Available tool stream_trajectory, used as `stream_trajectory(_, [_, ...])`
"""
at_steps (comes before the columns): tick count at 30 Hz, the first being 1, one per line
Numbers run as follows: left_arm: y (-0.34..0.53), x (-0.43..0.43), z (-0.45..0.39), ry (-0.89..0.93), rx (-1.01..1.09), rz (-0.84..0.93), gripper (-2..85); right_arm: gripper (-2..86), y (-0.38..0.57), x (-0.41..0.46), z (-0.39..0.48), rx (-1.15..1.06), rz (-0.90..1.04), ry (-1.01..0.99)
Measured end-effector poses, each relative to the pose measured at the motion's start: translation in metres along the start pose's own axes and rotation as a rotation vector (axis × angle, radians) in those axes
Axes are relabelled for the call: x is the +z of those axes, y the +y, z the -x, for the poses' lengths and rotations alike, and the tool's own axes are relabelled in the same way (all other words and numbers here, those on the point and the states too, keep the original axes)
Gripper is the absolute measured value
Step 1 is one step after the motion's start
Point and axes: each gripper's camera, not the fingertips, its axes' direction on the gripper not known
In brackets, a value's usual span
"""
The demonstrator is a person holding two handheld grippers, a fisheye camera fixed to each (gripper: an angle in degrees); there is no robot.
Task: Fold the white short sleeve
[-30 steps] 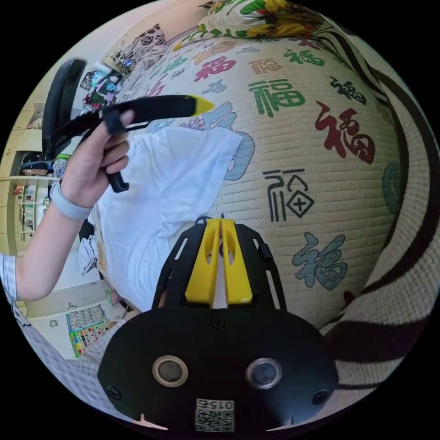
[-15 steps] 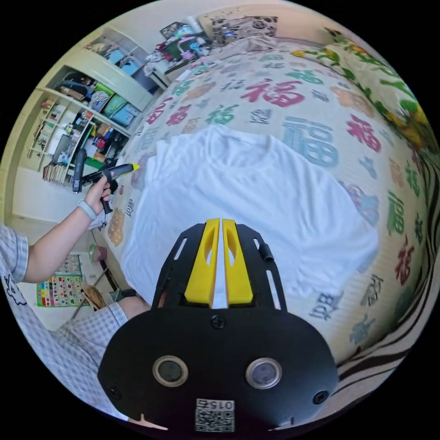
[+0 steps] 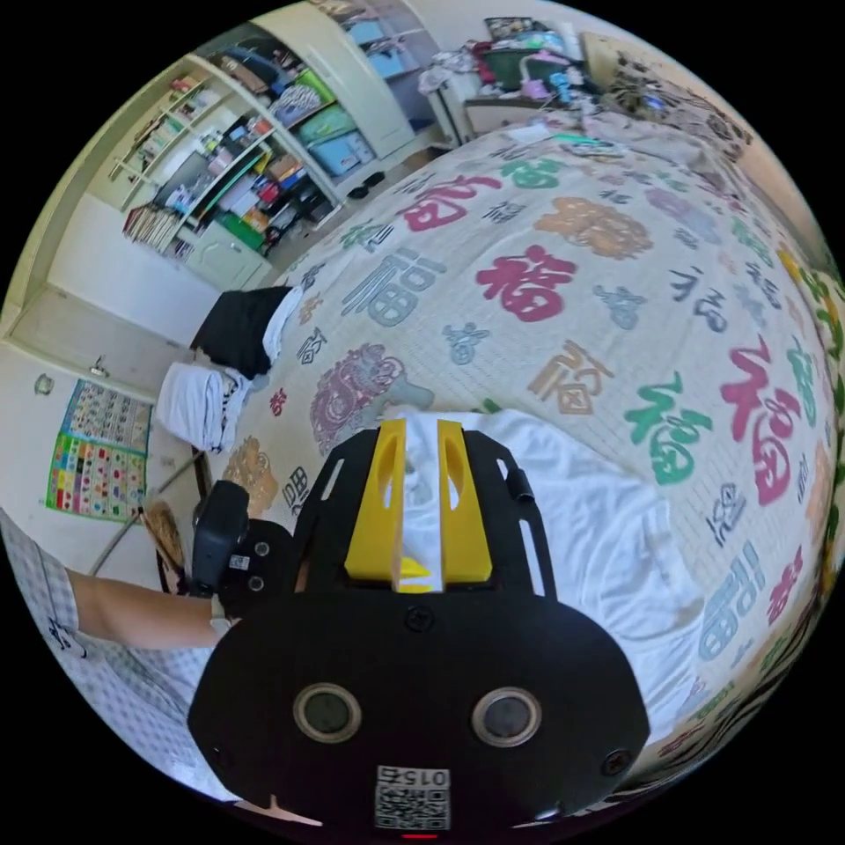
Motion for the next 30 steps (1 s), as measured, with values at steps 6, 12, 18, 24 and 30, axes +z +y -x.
stream_trajectory(6, [0.036,-0.072,0.071,-0.101,-0.136,-0.179,4.6,7.6,-0.06,0.058,0.044,-0.096,0.149,0.06])
stream_trajectory(12, [0.048,-0.082,0.136,-0.077,-0.168,-0.119,6.7,5.6,-0.106,0.11,0.056,-0.137,0.311,0.153])
stream_trajectory(18, [0.06,-0.087,0.161,-0.001,-0.125,-0.122,6.7,0.7,-0.105,0.078,0.026,0.057,0.128,-0.022])
stream_trajectory(24, [0.08,-0.107,0.175,0.054,-0.069,-0.188,0.9,0.0,-0.086,0.045,0.011,0.164,-0.052,-0.082])
stream_trajectory(30, [0.128,-0.158,0.202,-0.071,-0.174,-0.326,-0.2,-0.1,-0.116,0.063,0.043,0.086,-0.095,-0.119])
